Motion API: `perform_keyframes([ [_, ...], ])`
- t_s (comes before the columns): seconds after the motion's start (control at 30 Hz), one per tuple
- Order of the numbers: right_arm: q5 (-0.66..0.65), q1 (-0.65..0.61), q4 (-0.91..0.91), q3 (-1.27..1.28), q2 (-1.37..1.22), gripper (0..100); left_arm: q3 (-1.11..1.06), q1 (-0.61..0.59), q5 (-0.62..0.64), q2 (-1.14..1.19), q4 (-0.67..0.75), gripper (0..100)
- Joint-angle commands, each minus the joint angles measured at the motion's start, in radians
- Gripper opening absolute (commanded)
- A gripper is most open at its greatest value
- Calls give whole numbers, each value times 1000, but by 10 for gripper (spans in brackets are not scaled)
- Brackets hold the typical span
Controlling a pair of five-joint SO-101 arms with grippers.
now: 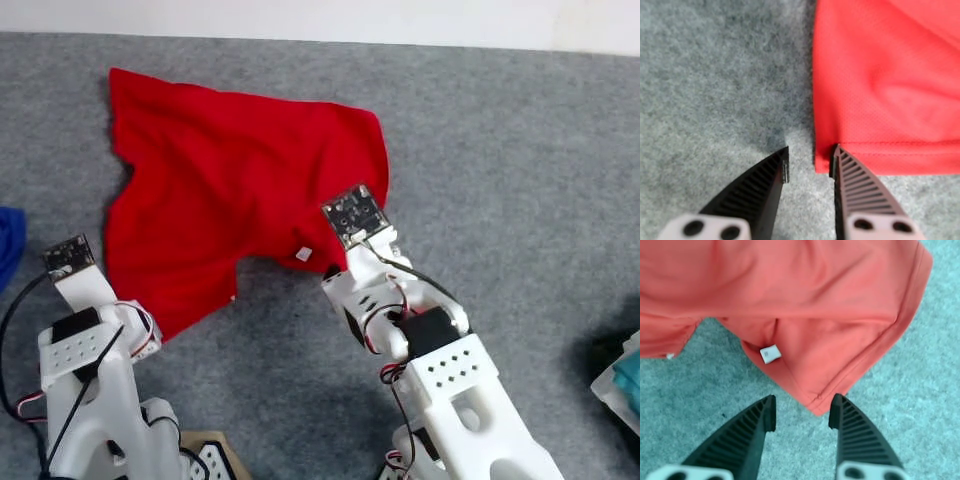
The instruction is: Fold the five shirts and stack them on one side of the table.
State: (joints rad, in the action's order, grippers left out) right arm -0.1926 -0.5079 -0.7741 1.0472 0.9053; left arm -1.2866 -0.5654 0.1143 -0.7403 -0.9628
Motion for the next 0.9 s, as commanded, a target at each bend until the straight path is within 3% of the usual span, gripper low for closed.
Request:
perform_keyframes([
  [0.0,2,-10,19,-7,22,179,-48,30,-5,-18,75,162],
  [0.37,8,-10,15,-7,24,179,-88,114,2,-16,141,153],
  [0.47,8,-10,13,-7,24,179,-94,120,2,1,143,68],
  [0.53,8,-10,13,-7,24,179,-74,120,2,39,143,2],
  [0.87,9,-13,-36,-8,24,179,81,119,2,323,137,6],
])
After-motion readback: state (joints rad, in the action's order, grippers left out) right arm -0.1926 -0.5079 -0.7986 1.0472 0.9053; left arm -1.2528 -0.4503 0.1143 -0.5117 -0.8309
